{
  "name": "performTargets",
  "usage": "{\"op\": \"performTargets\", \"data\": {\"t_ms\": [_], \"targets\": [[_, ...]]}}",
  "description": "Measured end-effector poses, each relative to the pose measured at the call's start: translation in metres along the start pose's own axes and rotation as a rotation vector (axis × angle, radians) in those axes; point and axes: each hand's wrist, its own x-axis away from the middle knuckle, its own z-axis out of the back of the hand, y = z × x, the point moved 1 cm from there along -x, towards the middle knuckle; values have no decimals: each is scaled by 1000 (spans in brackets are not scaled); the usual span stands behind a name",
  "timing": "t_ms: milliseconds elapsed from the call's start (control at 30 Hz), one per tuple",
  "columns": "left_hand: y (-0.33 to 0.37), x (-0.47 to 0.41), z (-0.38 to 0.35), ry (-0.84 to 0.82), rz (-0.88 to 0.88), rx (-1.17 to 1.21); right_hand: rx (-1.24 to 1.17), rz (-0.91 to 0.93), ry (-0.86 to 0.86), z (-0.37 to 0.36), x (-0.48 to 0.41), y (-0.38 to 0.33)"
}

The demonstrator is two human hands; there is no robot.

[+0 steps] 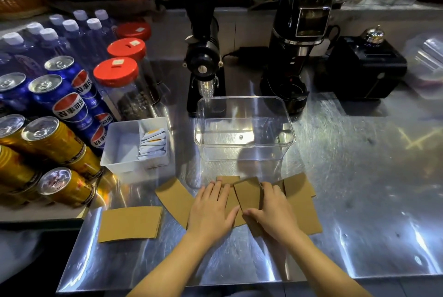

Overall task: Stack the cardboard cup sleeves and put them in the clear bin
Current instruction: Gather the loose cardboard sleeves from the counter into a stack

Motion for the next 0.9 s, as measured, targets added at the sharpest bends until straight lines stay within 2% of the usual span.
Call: {"op": "performTargets", "data": {"t_ms": [100,167,267,400,467,600,700,800,900], "targets": [[0,-3,5,-4,7,49,-225,-17,-6,6,-1,2],[4,-4,13,66,34,166,-376,-26,17,11,-3,5],[13,-6,24,144,181,482,-612,-56,39,20,-4,7],[31,-12,31,-18,417,1054,-908,-87,-1,24,-1,6],[38,-14,32,-42,443,1179,-962,-74,-20,24,2,6],[44,-16,31,-74,371,1220,-957,-66,-37,24,7,10],[49,-17,33,-106,410,1333,-912,-74,3,24,10,17],[53,-19,33,-173,525,1584,-670,-75,166,26,11,29],[53,-23,28,-250,605,1772,-418,-165,309,27,14,43]]}}
